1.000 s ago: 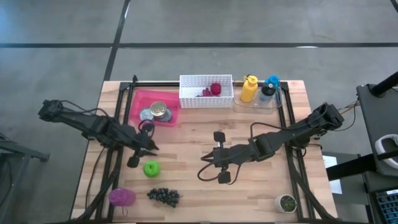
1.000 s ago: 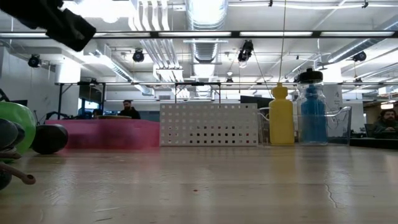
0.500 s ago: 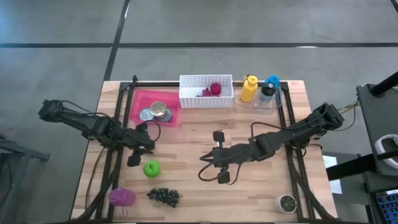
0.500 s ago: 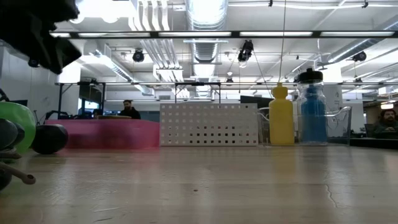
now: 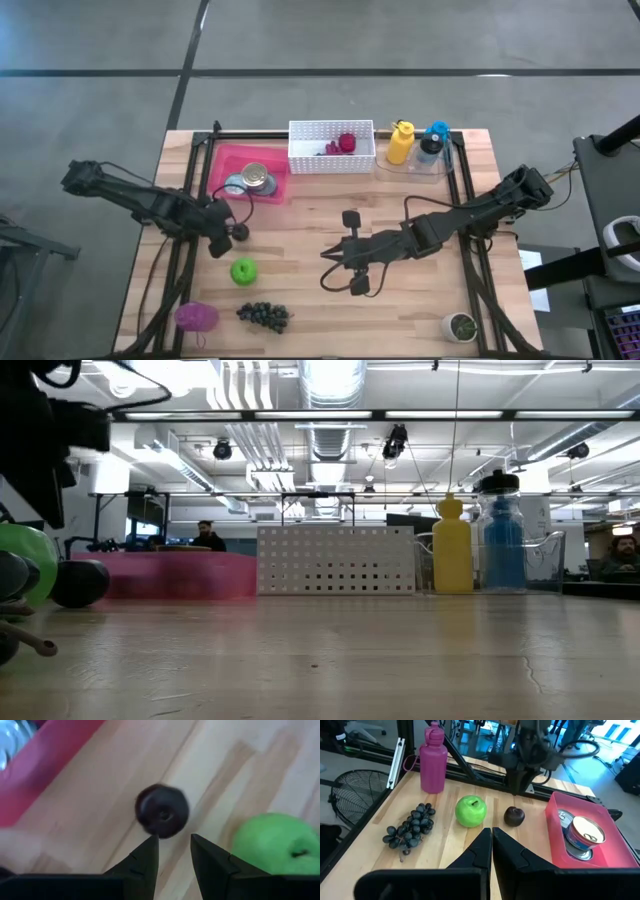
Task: Pick & Place Food Item
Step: Put the black plum into the white bin
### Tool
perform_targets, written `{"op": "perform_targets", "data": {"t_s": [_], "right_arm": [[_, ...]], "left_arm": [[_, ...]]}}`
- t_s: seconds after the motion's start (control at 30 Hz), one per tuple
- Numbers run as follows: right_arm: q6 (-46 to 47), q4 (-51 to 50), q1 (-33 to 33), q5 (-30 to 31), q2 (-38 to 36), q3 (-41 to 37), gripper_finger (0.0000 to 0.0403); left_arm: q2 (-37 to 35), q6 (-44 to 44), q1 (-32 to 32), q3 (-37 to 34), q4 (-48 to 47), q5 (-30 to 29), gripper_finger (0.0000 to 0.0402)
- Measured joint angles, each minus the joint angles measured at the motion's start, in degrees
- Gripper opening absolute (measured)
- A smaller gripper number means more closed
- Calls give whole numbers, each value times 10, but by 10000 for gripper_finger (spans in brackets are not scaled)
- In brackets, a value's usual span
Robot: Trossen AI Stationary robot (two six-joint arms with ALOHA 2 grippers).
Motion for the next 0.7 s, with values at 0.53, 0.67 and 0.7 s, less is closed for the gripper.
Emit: {"op": "perform_targets", "data": {"t_s": [0.53,0.67,0.7], "right_arm": [[14,1,0,0,0,-1,8],[15,1,0,-1,0,-1,8],[15,1,0,-1,0,-1,8]], "left_arm": [[52,-41,56,-57,57,2,118],[91,-23,56,-54,87,4,118],[100,-23,56,-51,90,4,118]]}}
